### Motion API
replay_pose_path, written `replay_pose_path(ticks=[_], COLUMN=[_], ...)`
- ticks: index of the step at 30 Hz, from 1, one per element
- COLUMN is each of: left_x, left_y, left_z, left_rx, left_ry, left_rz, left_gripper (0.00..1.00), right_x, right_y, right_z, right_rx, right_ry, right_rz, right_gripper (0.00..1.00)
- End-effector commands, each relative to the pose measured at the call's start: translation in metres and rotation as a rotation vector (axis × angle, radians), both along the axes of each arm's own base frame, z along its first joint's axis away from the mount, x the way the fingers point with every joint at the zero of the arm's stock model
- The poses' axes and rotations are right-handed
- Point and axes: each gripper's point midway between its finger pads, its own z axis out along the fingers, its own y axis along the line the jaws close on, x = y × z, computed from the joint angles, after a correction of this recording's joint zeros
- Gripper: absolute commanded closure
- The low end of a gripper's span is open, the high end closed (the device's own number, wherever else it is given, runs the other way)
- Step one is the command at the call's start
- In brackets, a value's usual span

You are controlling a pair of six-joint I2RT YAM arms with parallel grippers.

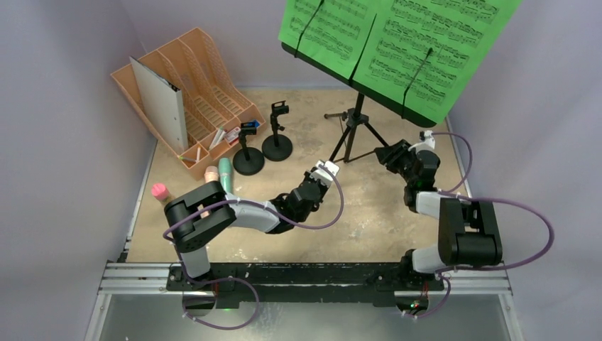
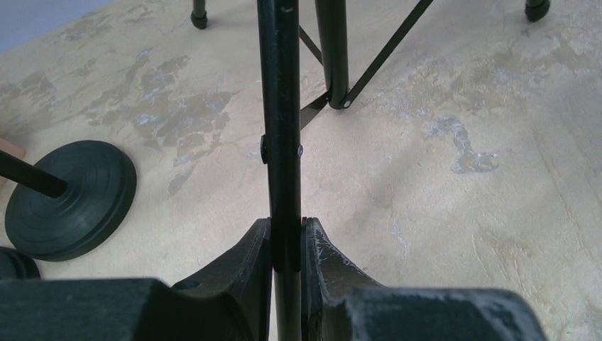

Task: Pack up the instrument practice props
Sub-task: Adjust the music stand at the center of the board.

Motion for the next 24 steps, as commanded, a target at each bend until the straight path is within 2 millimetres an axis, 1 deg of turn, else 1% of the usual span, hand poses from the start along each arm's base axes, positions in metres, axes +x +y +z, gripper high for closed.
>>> replay_pose_path(ticks=[1, 6, 11, 17, 21, 24], left_x=[0.002, 0.003, -0.001, -0.003, -0.006, -0.009], left_y=[-0.01, -0.026, -0.047, -0.074, -0.095, -0.106], left_z=[0.026, 0.03, 0.03, 0.04, 0.044, 0.047], left_rx=[-0.148, -0.25, -0.323, -0.439, -0.474, -0.503], left_ry=[-0.008, 0.027, 0.056, 0.067, 0.075, 0.091], left_rz=[0.06, 0.122, 0.118, 0.097, 0.059, 0.024], left_gripper=[1.0, 1.0, 1.0, 1.0, 0.94, 0.93], right_x=[0.034, 0.053, 0.069, 0.078, 0.079, 0.082], right_y=[-0.007, 0.0, 0.003, 0.004, 0.004, 0.004], right_z=[0.033, 0.028, 0.025, 0.029, 0.029, 0.029], right_rx=[-0.065, -0.083, -0.098, -0.123, -0.142, -0.155], right_ry=[-0.141, -0.143, -0.16, -0.177, -0.183, -0.188], right_rz=[0.004, 0.073, 0.106, 0.129, 0.138, 0.142], right_gripper=[0.56, 0.56, 0.57, 0.57, 0.57, 0.57])
